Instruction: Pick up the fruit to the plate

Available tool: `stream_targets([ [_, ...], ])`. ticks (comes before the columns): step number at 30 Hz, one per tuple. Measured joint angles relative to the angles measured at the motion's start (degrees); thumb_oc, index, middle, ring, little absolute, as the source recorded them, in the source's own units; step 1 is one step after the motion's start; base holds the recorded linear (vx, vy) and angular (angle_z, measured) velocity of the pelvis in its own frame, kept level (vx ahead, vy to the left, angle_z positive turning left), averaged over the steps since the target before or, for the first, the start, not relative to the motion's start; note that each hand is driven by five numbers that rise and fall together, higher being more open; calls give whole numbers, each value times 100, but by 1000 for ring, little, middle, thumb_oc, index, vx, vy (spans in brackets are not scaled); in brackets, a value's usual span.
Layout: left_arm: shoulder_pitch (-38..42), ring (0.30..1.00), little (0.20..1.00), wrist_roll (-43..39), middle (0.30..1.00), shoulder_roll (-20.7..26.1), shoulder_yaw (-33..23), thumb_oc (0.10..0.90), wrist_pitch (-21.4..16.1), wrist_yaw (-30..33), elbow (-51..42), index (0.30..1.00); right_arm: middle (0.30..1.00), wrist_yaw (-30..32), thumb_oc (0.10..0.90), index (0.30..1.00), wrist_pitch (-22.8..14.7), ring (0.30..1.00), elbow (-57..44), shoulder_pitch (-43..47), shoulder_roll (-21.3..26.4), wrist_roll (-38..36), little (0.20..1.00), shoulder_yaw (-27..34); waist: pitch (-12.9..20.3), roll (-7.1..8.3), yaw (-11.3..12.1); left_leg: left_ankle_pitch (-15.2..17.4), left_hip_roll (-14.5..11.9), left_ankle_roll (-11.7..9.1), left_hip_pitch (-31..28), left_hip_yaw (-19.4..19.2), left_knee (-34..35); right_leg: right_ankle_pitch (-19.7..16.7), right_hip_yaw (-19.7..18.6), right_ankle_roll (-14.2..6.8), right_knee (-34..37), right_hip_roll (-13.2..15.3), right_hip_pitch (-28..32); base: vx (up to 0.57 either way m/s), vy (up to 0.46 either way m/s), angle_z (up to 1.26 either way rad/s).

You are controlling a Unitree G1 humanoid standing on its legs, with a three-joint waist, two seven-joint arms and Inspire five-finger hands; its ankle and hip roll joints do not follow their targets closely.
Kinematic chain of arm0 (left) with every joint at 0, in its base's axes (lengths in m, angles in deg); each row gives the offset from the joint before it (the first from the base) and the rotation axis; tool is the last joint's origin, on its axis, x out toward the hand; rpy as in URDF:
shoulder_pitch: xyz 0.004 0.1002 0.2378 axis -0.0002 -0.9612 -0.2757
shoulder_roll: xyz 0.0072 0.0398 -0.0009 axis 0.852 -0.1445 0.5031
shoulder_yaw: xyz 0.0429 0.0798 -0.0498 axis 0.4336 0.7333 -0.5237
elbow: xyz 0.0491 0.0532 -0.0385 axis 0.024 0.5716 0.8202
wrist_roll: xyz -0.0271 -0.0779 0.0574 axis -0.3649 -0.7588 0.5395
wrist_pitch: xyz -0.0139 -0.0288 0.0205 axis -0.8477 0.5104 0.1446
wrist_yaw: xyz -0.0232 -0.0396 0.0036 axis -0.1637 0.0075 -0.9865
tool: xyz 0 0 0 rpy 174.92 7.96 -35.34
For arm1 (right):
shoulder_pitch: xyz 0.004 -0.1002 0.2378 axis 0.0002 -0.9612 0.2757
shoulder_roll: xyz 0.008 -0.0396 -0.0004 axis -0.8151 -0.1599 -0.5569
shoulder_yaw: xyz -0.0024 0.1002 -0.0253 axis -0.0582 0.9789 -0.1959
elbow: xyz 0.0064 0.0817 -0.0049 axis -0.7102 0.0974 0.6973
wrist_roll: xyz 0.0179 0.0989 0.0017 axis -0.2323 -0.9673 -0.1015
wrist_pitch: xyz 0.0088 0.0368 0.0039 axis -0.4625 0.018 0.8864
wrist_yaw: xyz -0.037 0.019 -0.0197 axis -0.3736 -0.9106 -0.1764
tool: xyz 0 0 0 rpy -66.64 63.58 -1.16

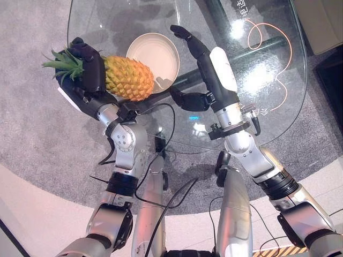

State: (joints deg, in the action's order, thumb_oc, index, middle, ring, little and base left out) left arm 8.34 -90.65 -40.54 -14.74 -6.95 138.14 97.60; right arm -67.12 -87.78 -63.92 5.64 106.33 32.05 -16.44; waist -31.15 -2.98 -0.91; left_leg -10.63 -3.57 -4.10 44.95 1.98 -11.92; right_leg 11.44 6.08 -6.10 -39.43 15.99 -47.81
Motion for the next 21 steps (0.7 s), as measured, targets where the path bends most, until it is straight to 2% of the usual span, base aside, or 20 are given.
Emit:
stream_targets([
  [3, 61, 300, 200, 377, 300, 29, -2, 100, -2, 130, 5, 300, 900, 228, 800, 900, 16, 900, 2, -11, -16, -126, 900, 32, 1, 9, -81, -1, 2, -1, 0, -4, 2, -7, -5, -8, 29, 1, 6, 0, 0, 0],
  [11, 348, 300, 200, 1212, 300, 296, 13, 100, -17, 340, 118, 300, 900, 938, 800, 900, 12, 900, 432, -225, -143, -530, 900, 570, 2, 13, -234, -15, 0, -21, -2, -35, -3, -20, -25, -22, 72, -5, 11, 1, 23, -1],
  [14, 488, 300, 200, 1310, 300, 342, 18, 100, -25, 336, 343, 300, 900, 1139, 800, 900, 8, 900, 472, -391, -144, -698, 900, 698, 2, 13, -257, -16, -12, -22, -10, -63, -4, -21, -38, -22, 74, -12, 9, 2, 11, -1],
  [18, 601, 300, 200, 1326, 300, 470, 34, 100, -32, 320, 667, 300, 900, 1403, 800, 900, -16, 900, 972, -400, -131, -867, 900, 749, 3, 15, -291, -15, -35, -23, -17, -92, -4, -32, -55, -15, 73, -31, 0, 6, 24, -3],
  [21, 736, 300, 200, 1327, 300, 601, 36, 100, -42, 325, 1026, 300, 900, 1559, 800, 900, -27, 900, 1477, -403, -18, -1284, 900, 771, 4, 20, -320, -4, -47, -7, -18, -99, -3, -42, -57, -12, 83, -40, -1, 0, 0, 0],
])
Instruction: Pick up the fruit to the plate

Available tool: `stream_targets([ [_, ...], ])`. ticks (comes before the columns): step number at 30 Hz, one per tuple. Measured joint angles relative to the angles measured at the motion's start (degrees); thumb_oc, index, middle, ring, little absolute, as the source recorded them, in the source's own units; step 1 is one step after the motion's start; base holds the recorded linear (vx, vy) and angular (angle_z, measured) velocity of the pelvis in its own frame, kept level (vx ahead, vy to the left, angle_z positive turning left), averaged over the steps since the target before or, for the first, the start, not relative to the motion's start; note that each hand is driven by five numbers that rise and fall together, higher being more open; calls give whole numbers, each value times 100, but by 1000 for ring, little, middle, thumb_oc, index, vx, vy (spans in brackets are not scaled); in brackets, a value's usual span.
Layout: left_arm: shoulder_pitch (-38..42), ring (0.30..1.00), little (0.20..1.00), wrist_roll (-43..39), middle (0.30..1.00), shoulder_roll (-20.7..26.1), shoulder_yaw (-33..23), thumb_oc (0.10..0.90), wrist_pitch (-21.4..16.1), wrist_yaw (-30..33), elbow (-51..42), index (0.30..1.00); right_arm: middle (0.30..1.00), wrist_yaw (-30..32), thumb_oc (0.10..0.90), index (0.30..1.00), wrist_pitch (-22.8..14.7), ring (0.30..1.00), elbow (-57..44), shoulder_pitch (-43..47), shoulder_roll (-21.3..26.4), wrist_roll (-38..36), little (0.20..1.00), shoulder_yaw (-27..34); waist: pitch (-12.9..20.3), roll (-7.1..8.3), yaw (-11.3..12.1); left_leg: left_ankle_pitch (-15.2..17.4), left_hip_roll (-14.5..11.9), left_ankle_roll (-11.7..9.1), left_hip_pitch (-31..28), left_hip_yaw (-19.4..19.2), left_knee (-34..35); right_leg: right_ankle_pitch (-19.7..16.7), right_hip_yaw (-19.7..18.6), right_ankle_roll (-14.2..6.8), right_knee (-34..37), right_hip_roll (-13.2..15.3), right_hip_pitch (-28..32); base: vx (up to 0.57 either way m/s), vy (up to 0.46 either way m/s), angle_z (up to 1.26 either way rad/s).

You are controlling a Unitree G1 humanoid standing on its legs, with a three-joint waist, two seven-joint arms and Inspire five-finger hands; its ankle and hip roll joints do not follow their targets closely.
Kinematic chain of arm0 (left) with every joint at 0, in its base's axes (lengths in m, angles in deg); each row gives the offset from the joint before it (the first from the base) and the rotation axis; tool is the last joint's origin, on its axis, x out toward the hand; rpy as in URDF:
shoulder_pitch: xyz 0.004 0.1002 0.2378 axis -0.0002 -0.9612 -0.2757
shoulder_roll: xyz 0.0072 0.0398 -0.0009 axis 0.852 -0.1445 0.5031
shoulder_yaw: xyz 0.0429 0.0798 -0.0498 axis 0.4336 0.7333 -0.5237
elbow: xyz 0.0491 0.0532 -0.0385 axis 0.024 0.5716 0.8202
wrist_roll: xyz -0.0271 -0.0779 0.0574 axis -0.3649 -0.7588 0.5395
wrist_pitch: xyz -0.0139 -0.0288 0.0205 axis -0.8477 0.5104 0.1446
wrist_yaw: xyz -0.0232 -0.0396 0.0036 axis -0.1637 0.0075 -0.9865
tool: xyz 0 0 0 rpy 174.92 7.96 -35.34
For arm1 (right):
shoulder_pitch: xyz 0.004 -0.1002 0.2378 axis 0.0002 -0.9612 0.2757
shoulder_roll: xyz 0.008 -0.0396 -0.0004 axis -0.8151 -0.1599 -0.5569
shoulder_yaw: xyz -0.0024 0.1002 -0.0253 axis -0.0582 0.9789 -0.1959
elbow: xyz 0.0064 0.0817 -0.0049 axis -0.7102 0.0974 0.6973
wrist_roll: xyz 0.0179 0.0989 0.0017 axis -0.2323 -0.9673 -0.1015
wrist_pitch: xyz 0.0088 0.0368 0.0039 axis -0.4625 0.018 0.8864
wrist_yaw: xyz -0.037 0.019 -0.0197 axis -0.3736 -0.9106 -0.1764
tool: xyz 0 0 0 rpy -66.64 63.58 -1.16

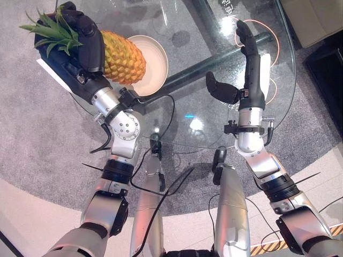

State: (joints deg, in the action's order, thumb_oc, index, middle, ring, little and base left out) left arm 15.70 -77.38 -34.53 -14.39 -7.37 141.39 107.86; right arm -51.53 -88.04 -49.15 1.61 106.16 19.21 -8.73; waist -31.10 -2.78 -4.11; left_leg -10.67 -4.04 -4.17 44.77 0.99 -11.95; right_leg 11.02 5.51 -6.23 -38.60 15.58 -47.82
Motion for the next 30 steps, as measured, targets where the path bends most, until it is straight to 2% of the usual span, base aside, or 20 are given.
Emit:
stream_targets([
  [6, 277, 300, 200, -1, 300, 475, 15, 100, -45, 11, 800, 300, 900, 237, 800, 900, -164, 900, 1003, 5, 84, -1322, 900, 358, -7, 48, -88, -10, -54, -17, 12, -66, 18, -69, -58, -10, 97, -64, -28, 6, 5, -7],
  [9, 535, 300, 200, -11, 300, 685, 60, 100, -45, 10, 1100, 300, 900, 319, 800, 900, -427, 900, 1697, 52, 84, -2086, 900, 509, -7, 87, -94, -11, -93, -19, 13, -87, 34, -99, -73, -2, 139, -110, -38, 4, 3, -8],
  [14, 1026, 300, 200, -56, 300, 1086, 460, 100, -72, -6, 1666, 300, 900, 276, 800, 900, -938, 900, 2929, 112, 81, -3656, 900, 892, -8, 102, -97, -30, -139, -47, 7, -128, 62, -147, -95, 3, 205, -161, -43, 4, 0, -5],
  [18, 1332, 300, 200, -172, 300, 1203, 682, 100, -71, -29, 2020, 300, 900, 109, 800, 900, -1111, 900, 4007, 220, 87, -4427, 900, 1362, -12, 128, -117, -37, -160, -56, 4, -126, 70, -151, -88, 8, 204, -181, -43, 1, -21, -1],
  [24, 1378, 300, 200, -391, 300, 1228, 697, 100, -71, -28, 2250, 300, 900, 35, 800, 900, -1143, 900, 4707, 242, 90, -4623, 900, 1568, -12, 131, -227, -55, -195, -81, 2, -107, 79, -162, -71, 26, 198, -213, -44, 3, -24, -1],
  [30, 1395, 300, 200, -467, 300, 1247, 905, 100, -71, -41, 2330, 300, 900, -114, 800, 900, -1137, 900, 5194, 399, 101, -5122, 900, 1764, -12, 130, -217, -56, -216, -83, 20, -52, 106, -165, -16, 34, 192, -231, -48, 0, 0, 0],
])
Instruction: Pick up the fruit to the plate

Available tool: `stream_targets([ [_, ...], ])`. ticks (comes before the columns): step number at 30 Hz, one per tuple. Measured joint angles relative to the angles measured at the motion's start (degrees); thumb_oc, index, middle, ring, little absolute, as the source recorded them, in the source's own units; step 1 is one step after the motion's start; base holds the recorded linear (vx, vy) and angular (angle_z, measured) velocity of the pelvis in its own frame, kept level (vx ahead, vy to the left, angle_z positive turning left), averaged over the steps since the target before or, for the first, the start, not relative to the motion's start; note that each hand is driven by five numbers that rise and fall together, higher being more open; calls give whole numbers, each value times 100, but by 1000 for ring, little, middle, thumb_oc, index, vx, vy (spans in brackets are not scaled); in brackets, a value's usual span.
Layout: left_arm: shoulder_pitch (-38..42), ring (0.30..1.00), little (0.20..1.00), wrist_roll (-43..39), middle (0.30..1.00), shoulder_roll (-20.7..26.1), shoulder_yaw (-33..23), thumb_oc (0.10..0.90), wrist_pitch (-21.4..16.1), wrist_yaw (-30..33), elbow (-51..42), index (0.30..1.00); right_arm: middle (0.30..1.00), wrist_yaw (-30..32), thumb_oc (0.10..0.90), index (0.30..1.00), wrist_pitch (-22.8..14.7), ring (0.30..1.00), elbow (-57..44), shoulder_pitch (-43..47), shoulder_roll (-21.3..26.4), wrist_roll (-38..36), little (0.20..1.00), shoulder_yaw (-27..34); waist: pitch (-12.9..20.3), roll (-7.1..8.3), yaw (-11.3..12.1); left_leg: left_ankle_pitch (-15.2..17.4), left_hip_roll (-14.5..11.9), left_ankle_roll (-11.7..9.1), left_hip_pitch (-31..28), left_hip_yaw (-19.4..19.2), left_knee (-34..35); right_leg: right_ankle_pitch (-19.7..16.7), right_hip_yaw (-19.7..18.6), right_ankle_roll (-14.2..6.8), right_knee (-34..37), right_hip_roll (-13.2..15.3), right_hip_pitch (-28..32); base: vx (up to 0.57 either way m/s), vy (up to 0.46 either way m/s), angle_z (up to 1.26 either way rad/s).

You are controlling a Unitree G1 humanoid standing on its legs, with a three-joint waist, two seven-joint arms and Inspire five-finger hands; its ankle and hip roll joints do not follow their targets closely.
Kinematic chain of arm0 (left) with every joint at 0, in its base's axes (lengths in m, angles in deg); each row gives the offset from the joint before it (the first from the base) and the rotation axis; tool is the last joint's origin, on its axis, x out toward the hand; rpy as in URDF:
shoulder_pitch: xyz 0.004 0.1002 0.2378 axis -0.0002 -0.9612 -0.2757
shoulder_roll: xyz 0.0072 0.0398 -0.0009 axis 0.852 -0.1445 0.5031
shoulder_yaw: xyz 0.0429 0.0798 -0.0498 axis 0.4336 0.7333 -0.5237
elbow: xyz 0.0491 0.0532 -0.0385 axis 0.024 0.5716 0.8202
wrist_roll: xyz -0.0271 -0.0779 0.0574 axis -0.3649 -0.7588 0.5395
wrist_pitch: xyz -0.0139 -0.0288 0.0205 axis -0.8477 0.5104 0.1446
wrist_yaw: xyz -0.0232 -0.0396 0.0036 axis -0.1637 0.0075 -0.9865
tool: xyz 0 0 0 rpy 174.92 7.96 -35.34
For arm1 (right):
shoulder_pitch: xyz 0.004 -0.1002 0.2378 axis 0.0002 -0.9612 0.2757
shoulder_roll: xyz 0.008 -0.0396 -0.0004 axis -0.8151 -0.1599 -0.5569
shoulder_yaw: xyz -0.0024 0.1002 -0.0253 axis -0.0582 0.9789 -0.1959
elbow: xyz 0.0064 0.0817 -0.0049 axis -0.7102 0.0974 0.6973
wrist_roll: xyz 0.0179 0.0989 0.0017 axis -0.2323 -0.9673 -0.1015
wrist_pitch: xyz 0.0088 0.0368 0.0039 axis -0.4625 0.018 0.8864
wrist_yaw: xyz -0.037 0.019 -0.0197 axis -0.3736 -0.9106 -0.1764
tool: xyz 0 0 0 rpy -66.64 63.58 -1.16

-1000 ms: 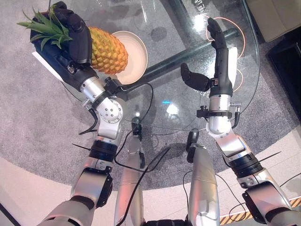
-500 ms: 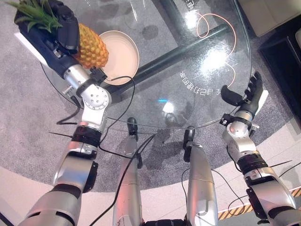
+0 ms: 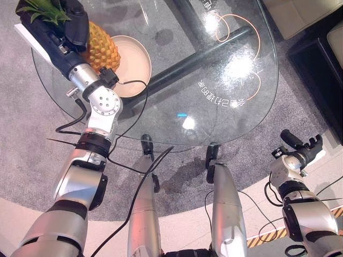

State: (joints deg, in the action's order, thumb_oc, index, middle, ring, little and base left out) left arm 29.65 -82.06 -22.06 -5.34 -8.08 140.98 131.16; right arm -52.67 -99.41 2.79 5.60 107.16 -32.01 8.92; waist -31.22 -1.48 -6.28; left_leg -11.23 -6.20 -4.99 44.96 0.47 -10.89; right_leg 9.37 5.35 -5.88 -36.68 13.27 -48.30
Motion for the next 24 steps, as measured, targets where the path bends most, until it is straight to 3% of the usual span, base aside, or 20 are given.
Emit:
stream_targets([
  [3, 137, 300, 200, -42, 300, 0, 6, 100, 0, -85, 327, 300, 900, 1, 800, 900, 102, 900, 203, 59, 14, -104, 900, 87, 0, 0, 3, 0, -1, -1, 7, 6, 1, 0, 8, 0, 1, -1, -1, 0, 0, 0],
  [14, 245, 300, 200, -235, 300, 2, 23, 100, 0, -426, 463, 300, 900, -169, 800, 900, 1041, 900, 629, 26, 197, -369, 900, 94, -5, 20, 6, 7, -23, 10, 19, 24, 18, 1, 34, 1, 9, -21, 0, 0, -6, 0],
  [24, 251, 300, 200, -237, 300, 1, 230, 100, 0, -671, 463, 300, 900, -481, 800, 900, 1334, 900, 640, -16, 196, -370, 900, 93, -3, 49, -14, 2, -30, 4, 18, 26, 70, -1, 48, 2, 41, -26, -4, 0, 0, 0],
])
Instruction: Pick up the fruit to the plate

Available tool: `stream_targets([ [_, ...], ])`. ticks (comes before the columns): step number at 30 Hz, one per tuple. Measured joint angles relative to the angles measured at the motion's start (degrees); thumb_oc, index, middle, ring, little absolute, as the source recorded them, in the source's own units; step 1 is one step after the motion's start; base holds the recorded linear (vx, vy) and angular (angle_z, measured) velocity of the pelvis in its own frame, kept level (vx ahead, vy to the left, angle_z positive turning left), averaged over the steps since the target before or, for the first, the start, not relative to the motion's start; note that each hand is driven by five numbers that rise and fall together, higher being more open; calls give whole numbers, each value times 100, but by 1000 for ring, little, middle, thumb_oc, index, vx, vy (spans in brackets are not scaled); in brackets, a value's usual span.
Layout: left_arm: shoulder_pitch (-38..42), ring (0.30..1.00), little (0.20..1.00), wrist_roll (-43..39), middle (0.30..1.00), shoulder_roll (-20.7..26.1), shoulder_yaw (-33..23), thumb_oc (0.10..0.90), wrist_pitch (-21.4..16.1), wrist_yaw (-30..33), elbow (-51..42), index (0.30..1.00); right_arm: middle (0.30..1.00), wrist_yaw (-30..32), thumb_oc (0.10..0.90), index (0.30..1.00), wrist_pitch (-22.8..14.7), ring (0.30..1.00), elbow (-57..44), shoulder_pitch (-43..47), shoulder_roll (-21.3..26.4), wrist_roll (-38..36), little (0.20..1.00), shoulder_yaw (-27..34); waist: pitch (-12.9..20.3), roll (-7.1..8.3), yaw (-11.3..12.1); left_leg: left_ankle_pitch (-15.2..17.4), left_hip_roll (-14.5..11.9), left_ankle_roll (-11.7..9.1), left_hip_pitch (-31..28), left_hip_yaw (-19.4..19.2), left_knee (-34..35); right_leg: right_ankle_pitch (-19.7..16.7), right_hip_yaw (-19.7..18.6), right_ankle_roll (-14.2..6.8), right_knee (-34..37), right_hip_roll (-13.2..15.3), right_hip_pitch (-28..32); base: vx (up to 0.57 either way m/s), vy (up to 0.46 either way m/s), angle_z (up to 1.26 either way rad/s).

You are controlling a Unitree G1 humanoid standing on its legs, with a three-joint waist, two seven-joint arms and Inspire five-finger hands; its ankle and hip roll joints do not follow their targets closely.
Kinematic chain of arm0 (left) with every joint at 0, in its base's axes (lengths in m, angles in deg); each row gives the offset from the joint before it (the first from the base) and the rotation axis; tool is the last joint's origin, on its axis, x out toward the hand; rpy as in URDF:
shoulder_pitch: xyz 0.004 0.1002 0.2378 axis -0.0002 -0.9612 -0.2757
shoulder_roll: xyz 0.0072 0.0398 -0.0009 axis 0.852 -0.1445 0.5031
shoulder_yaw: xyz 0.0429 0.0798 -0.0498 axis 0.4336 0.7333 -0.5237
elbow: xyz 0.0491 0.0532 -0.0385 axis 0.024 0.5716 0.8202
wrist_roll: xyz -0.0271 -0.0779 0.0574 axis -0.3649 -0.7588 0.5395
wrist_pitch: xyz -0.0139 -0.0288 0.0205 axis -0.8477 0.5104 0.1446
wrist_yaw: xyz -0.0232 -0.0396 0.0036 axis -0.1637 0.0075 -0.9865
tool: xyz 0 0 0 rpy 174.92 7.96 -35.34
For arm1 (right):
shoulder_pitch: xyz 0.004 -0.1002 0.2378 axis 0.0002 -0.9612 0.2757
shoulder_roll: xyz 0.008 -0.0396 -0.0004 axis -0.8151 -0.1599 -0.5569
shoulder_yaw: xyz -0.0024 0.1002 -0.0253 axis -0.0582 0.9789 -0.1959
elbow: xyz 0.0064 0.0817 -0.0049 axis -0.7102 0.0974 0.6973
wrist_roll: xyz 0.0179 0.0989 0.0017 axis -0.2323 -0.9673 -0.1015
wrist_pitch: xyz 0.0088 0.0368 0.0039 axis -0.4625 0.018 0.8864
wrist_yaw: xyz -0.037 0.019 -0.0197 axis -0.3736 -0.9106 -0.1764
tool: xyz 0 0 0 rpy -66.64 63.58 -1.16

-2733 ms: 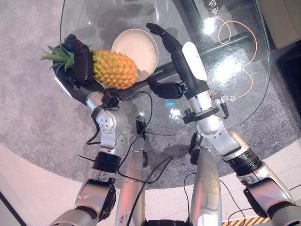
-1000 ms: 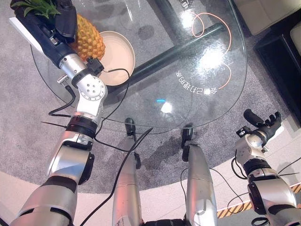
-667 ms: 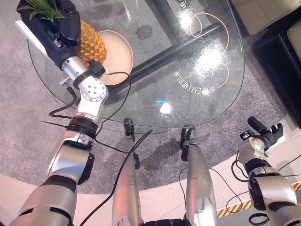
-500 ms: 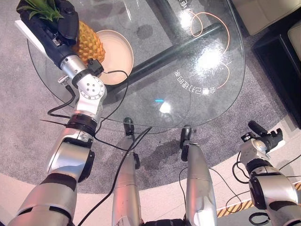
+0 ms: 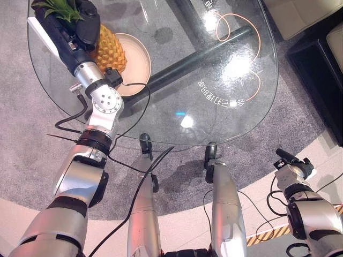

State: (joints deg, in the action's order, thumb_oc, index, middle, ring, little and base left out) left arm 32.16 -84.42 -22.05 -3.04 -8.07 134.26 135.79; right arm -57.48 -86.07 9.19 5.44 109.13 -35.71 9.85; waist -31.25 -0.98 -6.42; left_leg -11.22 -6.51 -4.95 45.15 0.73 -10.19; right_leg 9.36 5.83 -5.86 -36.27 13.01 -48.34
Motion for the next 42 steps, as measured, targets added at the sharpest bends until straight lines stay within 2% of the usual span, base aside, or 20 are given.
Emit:
stream_targets([
  [3, 6, 300, 200, 0, 300, 0, 1, 100, 0, -62, 0, 300, 900, -65, 800, 900, 100, 900, -1, 0, -15, -4, 900, -3, -2, 29, -4, -11, 0, -16, 0, -1, 2, 0, 0, 0, 8, 0, 0, 0, 0, 0],
  [10, 249, 300, 200, -73, 300, 0, 16, 100, 2, -212, 168, 300, 900, -766, 800, 900, 716, 900, 97, -3, -30, -225, 900, -6, 2, 140, -3, 2, -3, 3, 5, 0, 8, 0, 3, 0, 7, -5, -4, 0, 0, 0],
  [17, 266, 300, 200, -108, 300, -2, 16, 100, 3, -331, 168, 300, 900, -1352, 800, 900, 1056, 900, 179, -16, -64, -273, 900, -8, 2, 149, -1, -9, -13, -14, 28, 12, 12, 0, 17, 0, 17, -18, -17, 0, 0, 0],
  [21, 266, 300, 200, -114, 300, -2, 12, 100, 38, -482, 168, 300, 900, -1753, 800, 900, 1373, 900, 220, -19, -66, -330, 900, -17, 1, 172, 3, -10, -15, -14, 41, 28, 10, 0, 28, 0, 21, -23, -17, 2, -16, 0],
  [27, 281, 300, 200, -229, 300, 0, 12, 100, 160, -737, 168, 300, 900, -2848, 800, 900, 2065, 900, 273, -98, -85, -381, 900, -218, 5, 294, 10, -17, -30, -24, 48, 50, 8, 0, 42, 0, 21, -43, -17, 2, -27, 0],
  [31, 299, 300, 200, -235, 300, 1, 13, 100, 196, -895, 167, 300, 900, -3238, 800, 900, 2226, 900, 377, -124, -167, -389, 900, -269, 3, 326, 10, -21, -44, -28, 104, 144, -1, -4, 131, 8, 28, -55, -16, 3, -29, 4],
  [42, 298, 300, 200, -563, 300, 5, 23, 100, 393, -1417, 167, 300, 900, -3364, 800, 900, 2290, 900, 449, -121, -190, -415, 900, -269, 4, 338, 51, -46, -67, -38, 109, 165, 2, -17, 161, 27, 22, -73, -4, 0, -1, 0],
])
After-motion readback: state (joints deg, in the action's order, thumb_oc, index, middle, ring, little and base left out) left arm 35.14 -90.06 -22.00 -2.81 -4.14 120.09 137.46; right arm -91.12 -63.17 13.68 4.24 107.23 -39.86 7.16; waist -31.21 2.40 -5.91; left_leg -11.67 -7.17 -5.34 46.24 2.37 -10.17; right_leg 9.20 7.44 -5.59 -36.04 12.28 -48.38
